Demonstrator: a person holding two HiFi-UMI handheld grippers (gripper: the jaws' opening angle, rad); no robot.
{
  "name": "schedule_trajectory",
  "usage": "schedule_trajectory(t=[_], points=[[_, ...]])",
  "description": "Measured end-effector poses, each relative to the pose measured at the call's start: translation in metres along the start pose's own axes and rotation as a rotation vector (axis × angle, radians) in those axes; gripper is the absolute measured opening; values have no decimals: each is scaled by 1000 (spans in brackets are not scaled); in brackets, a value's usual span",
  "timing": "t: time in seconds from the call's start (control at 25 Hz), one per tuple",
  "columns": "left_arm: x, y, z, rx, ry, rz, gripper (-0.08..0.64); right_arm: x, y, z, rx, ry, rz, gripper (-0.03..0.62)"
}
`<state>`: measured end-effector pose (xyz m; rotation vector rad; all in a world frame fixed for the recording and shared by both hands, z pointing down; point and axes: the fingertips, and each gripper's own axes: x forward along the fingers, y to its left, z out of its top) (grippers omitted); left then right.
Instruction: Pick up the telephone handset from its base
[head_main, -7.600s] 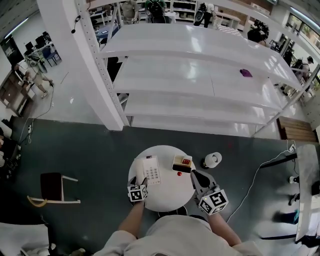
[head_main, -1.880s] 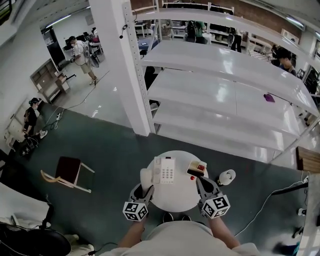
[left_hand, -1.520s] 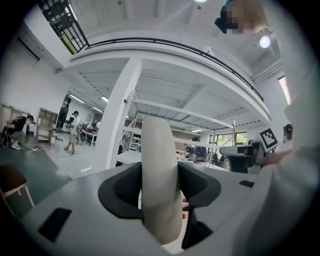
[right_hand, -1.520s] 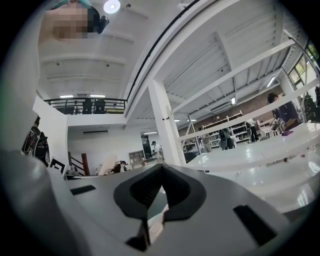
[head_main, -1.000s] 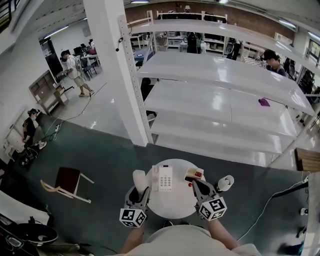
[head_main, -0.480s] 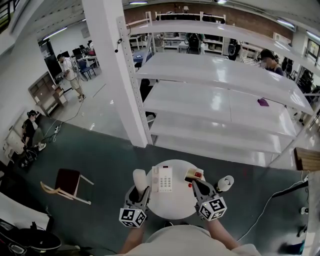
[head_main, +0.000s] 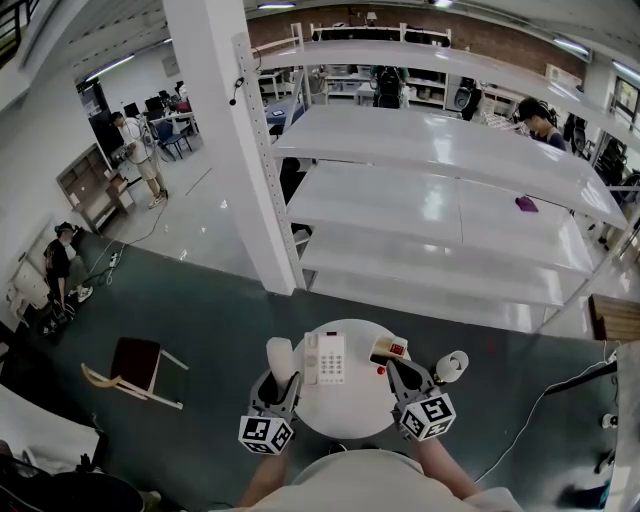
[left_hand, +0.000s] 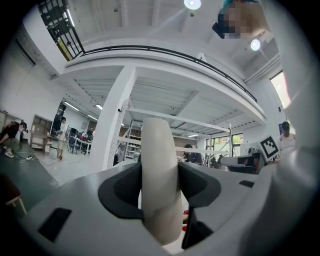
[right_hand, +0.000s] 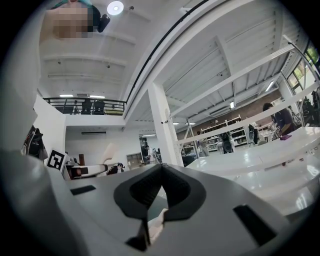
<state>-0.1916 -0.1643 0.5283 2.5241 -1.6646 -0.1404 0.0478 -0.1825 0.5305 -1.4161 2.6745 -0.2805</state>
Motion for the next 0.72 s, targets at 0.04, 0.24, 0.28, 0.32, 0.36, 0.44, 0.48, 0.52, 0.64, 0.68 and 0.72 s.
schedule_trajectory(t=[0.04,0.24,0.28,0.32,0.36,0.44,0.48,0.52,0.64,0.68,0.72], points=[[0,0,0,2,2,1,224,0,-1,1,0,-1,-3,8],[0,0,1,11,7,-3,224,-1,-6,3,4,-8,-14,8],[1,-1,2,12,7,-3,224,-1,-8,4,3,-8,-14,8],[2,-1,2,11,7,-3,224,-1,-9,5,3,-8,-14,8],[2,-2,3,10,7,-3,224,-1,-9,5,4,-8,-14,8],[1,-1,3,7,7,-5,224,-1,-9,5,4,-8,-15,8],[2,-1,3,7,8,-7,224,0,-9,4,3,-8,-15,8],[2,0,2,7,9,-9,224,1,-9,4,3,-8,-15,8],[4,1,3,10,12,-13,224,4,-9,4,4,-8,-15,8],[5,0,3,10,12,-14,224,4,-10,4,5,-8,-15,8],[5,0,3,11,12,-16,224,5,-10,4,5,-7,-15,8]])
